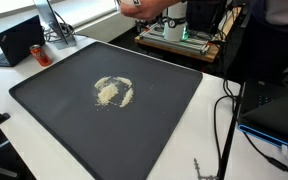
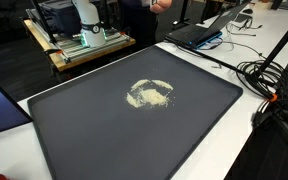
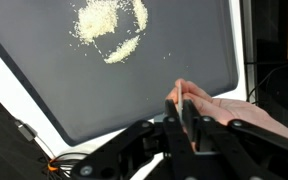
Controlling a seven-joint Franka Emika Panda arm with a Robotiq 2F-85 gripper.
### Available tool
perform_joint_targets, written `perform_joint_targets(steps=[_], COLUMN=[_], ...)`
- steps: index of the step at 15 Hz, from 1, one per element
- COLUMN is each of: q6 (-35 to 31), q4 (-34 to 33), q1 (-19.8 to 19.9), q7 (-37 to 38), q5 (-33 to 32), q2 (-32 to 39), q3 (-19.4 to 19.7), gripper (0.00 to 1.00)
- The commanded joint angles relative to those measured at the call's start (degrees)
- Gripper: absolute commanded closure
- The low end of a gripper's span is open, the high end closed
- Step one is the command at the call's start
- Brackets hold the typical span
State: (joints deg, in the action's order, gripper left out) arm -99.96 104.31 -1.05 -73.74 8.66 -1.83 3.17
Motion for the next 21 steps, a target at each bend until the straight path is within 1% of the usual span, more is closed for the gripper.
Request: perform_joint_targets(steps=[1, 7, 11, 14, 15, 16, 19, 21], q6=[2.3, 2.6, 2.5, 3.3, 3.0, 2.9, 1.0, 0.4], q4=[-2.1, -2.1, -2.1, -1.3, -2.0, -2.9, -8.2, -11.0], q1=[0.8, 0.8, 0.6, 0.2, 0.2, 0.0, -0.7, -1.0], q7=[-1.5, -1.0, 0.8, 7.8, 10.6, 13.1, 23.4, 30.4], q5=[1.1, 0.9, -0.5, -2.3, -1.4, -1.8, -2.7, -5.2], q2=[1.0, 0.7, 0.1, -1.6, -0.7, 0.5, 7.8, 12.1], q3=[-0.4, -0.5, -0.8, -1.5, -1.6, -2.0, -3.5, -4.2], gripper=[1.0, 0.99, 0.99, 0.99, 0.99, 0.99, 0.99, 0.99])
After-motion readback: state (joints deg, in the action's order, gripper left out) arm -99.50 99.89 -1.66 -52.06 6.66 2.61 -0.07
